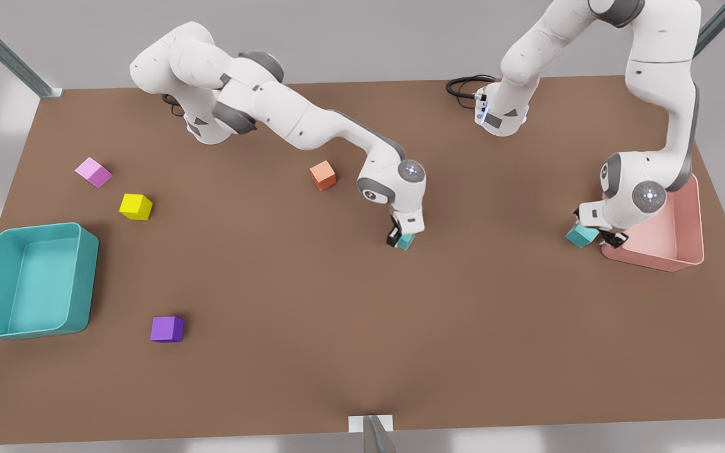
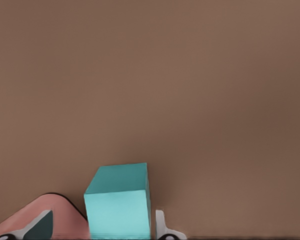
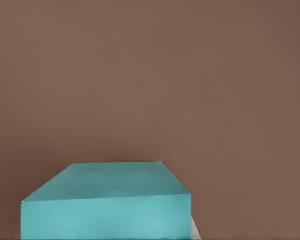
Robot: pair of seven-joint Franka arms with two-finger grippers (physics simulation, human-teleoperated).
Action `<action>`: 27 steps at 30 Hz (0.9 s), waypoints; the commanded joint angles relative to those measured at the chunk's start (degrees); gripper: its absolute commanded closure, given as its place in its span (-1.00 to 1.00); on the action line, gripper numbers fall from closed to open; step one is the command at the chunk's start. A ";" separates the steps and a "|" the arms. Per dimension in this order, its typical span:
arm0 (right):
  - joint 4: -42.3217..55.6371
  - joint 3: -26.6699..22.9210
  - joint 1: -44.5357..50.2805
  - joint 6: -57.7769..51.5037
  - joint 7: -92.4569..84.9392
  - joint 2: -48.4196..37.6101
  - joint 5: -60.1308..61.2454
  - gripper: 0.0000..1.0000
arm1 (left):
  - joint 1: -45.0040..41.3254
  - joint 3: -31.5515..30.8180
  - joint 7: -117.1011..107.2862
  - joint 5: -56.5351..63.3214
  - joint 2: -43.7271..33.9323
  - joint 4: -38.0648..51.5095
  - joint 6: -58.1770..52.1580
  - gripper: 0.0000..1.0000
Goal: Stack the two blue cubes on top of each other
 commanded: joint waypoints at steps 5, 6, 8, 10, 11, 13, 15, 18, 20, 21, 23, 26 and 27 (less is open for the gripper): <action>-0.16 0.57 -0.53 2.40 9.85 -1.46 1.68 -0.95 | 0.46 -1.12 2.50 1.32 0.12 -0.16 2.09 -0.99; -0.16 1.01 -0.53 -0.33 9.85 -2.69 1.86 -1.00 | 0.55 -1.03 2.50 1.32 0.65 -0.25 2.27 -0.99; -0.33 1.80 -0.97 -0.59 9.85 -3.84 1.94 -1.00 | 0.64 -1.03 2.50 1.49 0.73 -0.87 2.97 -0.99; -0.42 2.85 -1.06 -3.58 9.85 -5.95 2.03 -1.00 | 0.90 -0.94 2.42 2.19 1.79 -1.40 3.32 -0.99; -1.56 4.69 -1.67 -8.32 9.67 -9.37 2.03 -1.00 | 1.08 -0.94 2.42 2.28 1.79 -1.83 3.85 -0.99; -10.79 7.86 -4.22 -15.88 7.92 -22.37 3.52 -1.00 | 1.61 -0.76 2.42 2.28 2.58 -2.27 4.90 -0.99; -10.97 7.86 -4.31 -26.25 3.35 -31.52 10.64 -1.00 | 1.87 -0.76 2.42 2.28 2.76 -2.45 5.35 -0.99; -11.32 1.20 -14.32 -45.32 -3.41 -44.70 19.25 -1.00 | 1.96 -0.59 2.42 2.37 2.84 -2.45 5.35 -0.99; -11.32 -11.38 -26.89 -54.47 -12.99 -53.14 23.83 -1.00 | 3.01 -0.59 2.24 4.48 3.46 -2.36 5.87 -0.99; -12.90 -14.11 -36.11 -56.67 -15.28 -55.16 23.92 -1.00 | 3.01 -0.59 2.15 4.65 3.90 -2.36 6.75 -0.99; -22.47 -14.20 -50.53 -52.38 -20.83 -59.03 23.74 -1.00 | 3.10 -0.50 2.15 4.65 3.99 -2.45 6.84 -0.99; -66.85 -13.14 -52.74 -14.41 -17.93 -74.32 23.83 -1.00 | 3.01 -0.50 2.07 4.74 4.34 -2.45 6.84 -0.99; -72.49 -11.48 -52.65 -6.84 -14.15 -73.89 23.83 -1.00 | 3.01 -0.41 2.07 4.74 4.78 -2.36 6.84 -0.99</action>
